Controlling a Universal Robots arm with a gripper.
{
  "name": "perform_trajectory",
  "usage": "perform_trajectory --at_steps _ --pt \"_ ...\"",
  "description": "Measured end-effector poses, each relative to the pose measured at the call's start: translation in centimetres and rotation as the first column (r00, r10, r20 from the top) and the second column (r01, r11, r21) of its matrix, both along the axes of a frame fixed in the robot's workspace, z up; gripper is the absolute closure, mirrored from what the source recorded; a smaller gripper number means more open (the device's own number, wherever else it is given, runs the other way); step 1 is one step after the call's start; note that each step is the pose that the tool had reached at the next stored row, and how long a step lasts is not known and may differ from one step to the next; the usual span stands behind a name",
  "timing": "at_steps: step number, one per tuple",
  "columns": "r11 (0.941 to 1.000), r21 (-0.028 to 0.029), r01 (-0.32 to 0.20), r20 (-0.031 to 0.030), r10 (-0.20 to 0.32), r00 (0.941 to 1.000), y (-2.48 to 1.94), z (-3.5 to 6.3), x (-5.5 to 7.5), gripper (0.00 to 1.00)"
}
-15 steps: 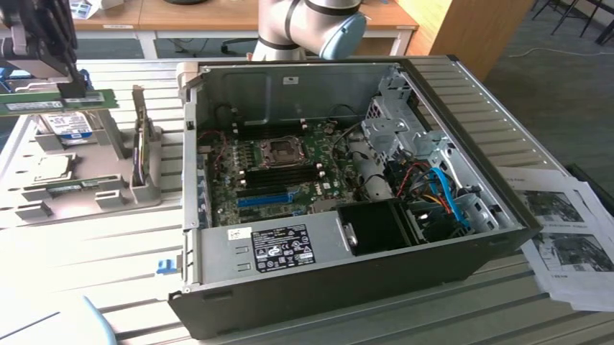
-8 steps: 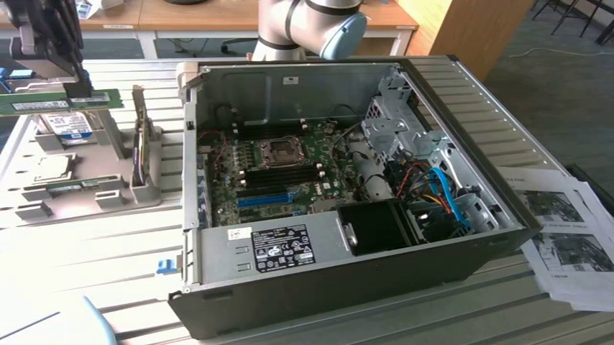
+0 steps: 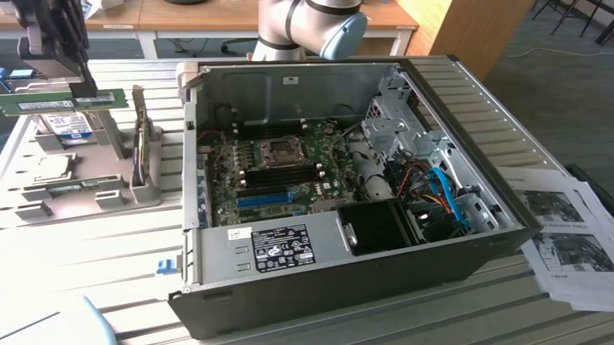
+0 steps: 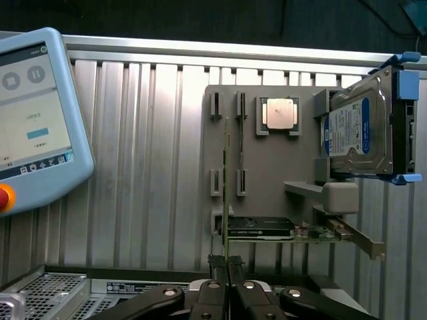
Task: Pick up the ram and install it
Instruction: 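Pick up the ram and move it above insertion slot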
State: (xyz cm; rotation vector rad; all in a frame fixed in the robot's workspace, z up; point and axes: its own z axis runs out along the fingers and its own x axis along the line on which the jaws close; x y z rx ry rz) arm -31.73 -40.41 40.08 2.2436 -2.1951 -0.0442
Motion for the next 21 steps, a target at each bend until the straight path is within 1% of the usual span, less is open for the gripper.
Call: perform_trajectory --at_steps 21 --pt "1.0 0.0 0.0 0.0 0.0 1.0 0.0 0.0 1.7 0.89"
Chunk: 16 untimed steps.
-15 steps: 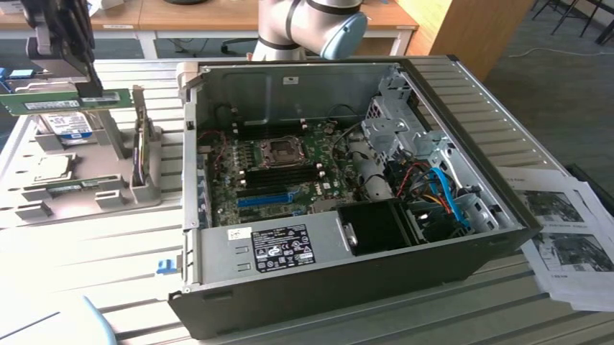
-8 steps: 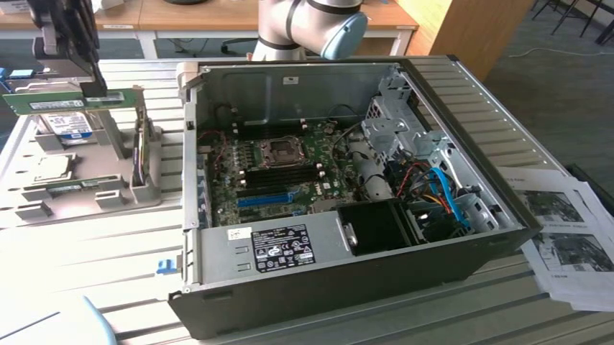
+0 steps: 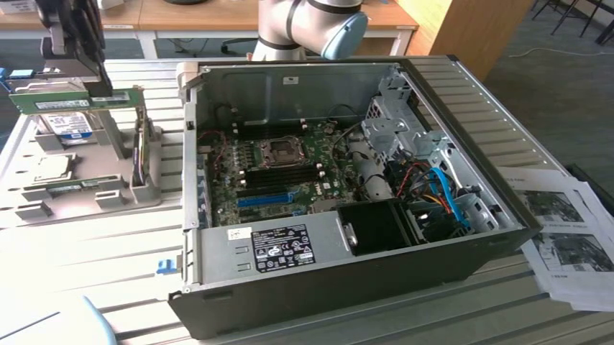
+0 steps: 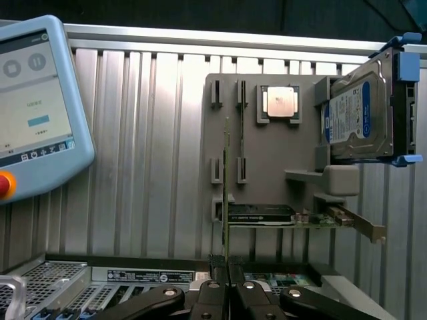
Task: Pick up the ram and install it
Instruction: 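Pick up the ram and move it above insertion slot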
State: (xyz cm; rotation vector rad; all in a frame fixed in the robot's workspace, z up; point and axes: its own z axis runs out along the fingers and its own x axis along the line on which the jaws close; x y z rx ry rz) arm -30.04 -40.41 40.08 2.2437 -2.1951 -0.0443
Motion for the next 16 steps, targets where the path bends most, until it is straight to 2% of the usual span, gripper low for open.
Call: perform_trajectory --at_steps 16 --pt "1.0 0.0 0.0 0.0 0.0 1.0 0.0 0.0 1.5 0.89"
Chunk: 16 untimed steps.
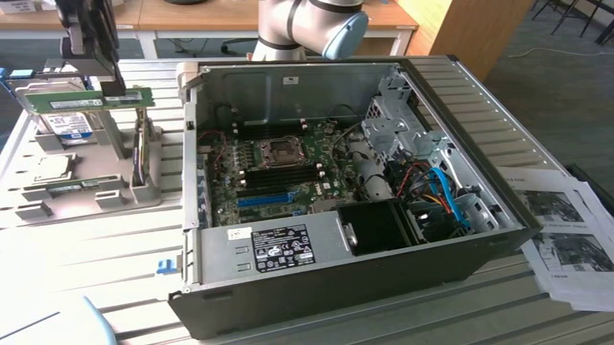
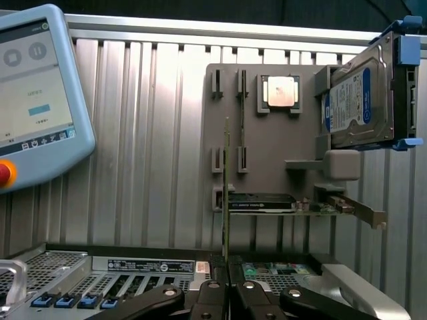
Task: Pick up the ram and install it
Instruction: 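Pick up the ram and move it above insertion slot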
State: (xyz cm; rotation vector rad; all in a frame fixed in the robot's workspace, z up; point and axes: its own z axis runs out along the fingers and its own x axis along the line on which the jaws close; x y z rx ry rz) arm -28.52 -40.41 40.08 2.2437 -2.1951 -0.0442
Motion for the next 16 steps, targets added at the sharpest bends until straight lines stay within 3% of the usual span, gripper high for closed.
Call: perform_trajectory --at_steps 16 --pt "1.0 0.0 0.0 0.0 0.0 1.0 0.0 0.0 1.8 0.89"
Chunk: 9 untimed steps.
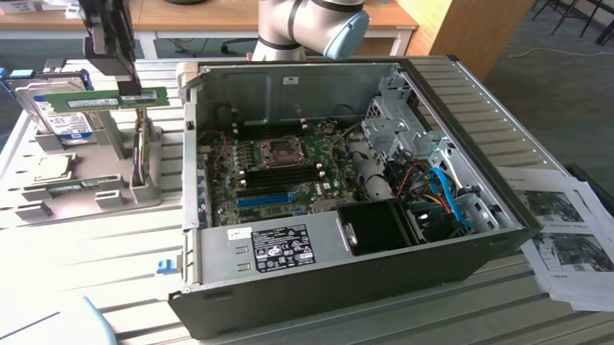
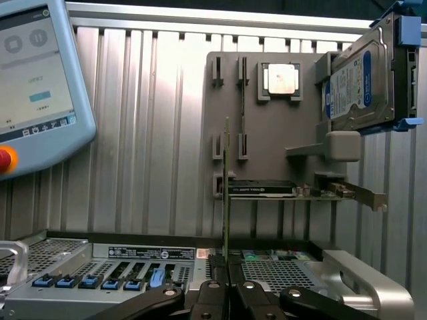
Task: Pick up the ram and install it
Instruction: 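Pick up the ram and move it above insertion slot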
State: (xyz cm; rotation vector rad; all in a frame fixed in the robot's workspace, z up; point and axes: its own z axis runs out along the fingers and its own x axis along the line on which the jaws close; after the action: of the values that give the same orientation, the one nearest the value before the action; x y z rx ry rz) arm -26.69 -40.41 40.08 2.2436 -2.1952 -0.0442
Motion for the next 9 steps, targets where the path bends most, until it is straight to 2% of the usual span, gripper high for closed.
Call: perform_trajectory --at_steps 9 --pt "1.0 0.0001 0.0 0.0 0.0 1.0 0.0 0.0 1.11 0.89"
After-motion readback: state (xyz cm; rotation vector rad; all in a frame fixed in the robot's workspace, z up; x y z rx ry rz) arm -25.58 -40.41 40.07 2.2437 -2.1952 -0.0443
